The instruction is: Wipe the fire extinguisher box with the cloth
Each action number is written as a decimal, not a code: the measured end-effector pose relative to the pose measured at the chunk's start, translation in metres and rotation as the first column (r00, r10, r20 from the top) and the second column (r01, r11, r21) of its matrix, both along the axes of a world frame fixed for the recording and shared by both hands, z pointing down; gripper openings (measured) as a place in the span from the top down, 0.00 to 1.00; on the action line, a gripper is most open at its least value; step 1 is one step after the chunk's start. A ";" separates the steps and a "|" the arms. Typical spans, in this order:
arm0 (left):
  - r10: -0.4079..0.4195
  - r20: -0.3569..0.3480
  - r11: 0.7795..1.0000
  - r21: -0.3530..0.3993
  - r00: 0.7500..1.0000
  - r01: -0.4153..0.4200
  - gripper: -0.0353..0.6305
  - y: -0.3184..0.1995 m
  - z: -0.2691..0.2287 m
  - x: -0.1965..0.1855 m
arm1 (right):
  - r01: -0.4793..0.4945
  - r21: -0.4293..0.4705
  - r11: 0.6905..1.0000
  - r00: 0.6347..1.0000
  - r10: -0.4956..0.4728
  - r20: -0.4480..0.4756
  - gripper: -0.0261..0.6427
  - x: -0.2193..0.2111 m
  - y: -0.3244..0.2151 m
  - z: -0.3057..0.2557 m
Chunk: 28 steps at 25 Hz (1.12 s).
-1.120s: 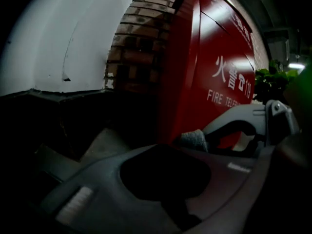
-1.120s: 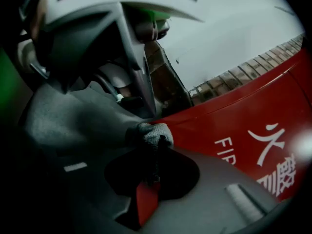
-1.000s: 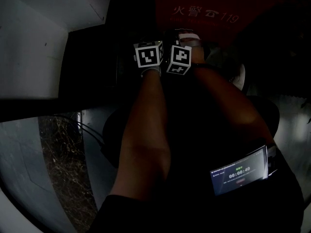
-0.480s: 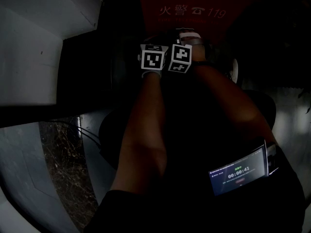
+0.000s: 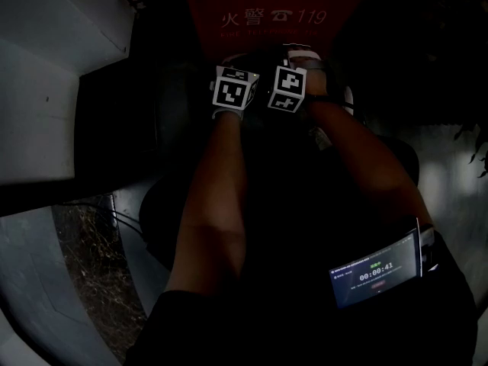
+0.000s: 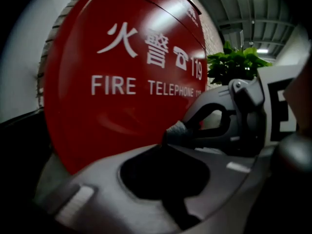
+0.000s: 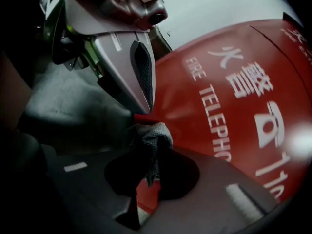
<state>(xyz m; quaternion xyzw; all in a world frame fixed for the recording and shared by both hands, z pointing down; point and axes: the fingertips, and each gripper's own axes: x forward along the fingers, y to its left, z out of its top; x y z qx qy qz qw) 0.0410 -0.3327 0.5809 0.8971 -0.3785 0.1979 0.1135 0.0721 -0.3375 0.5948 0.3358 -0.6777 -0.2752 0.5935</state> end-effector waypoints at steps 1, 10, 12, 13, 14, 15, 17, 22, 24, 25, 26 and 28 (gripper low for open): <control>0.014 0.001 1.000 0.000 1.000 -0.014 0.94 0.000 0.000 0.006 | -0.013 -0.002 1.000 1.000 0.013 -0.004 0.91 0.008 0.000 0.000; 0.102 -0.034 0.995 0.016 0.994 -0.102 0.94 0.005 -0.005 0.043 | -0.136 -0.031 0.990 0.988 0.133 -0.076 0.91 0.085 0.006 0.004; 0.107 -0.046 0.994 0.015 0.993 -0.106 0.94 0.008 -0.007 0.045 | -0.153 -0.035 0.988 0.984 0.149 -0.094 0.91 0.096 0.008 0.004; 0.108 -0.048 0.994 0.012 0.993 -0.107 0.94 0.009 -0.008 0.046 | -0.160 -0.038 0.986 0.982 0.156 -0.103 0.91 0.100 0.010 0.005; 0.110 -0.049 0.994 0.010 0.993 -0.109 0.94 0.010 -0.008 0.046 | -0.166 -0.041 0.985 0.981 0.161 -0.111 0.91 0.104 0.011 0.006; 0.111 -0.052 0.994 0.011 0.993 -0.110 0.94 0.010 -0.008 0.046 | -0.170 -0.041 0.985 0.979 0.164 -0.120 0.91 0.107 0.011 0.006; 0.108 -0.057 0.994 0.016 0.992 -0.108 0.94 0.007 -0.009 0.046 | -0.171 -0.037 0.985 0.976 0.164 -0.141 0.91 0.113 0.008 0.004; 0.107 -0.053 0.994 0.017 0.993 -0.106 0.94 0.009 -0.012 0.044 | -0.215 -0.038 0.976 0.963 0.205 -0.176 0.91 0.140 0.012 0.004; 0.100 -0.052 0.995 0.019 0.994 -0.099 0.94 0.010 -0.014 0.040 | -0.224 -0.032 0.974 0.960 0.215 -0.180 0.91 0.143 0.011 0.002; 0.098 -0.053 0.995 0.019 0.994 -0.098 0.94 0.011 -0.014 0.039 | -0.226 -0.028 0.974 0.959 0.218 -0.184 0.91 0.146 0.011 0.001; 0.099 -0.052 0.995 0.016 0.994 -0.099 0.94 0.013 -0.013 0.039 | -0.230 -0.024 0.973 0.957 0.221 -0.186 0.91 0.149 0.013 -0.001; 0.100 -0.051 0.995 0.008 0.994 -0.100 0.94 0.017 -0.010 0.039 | -0.238 -0.022 0.971 0.956 0.230 -0.180 0.91 0.156 0.019 -0.006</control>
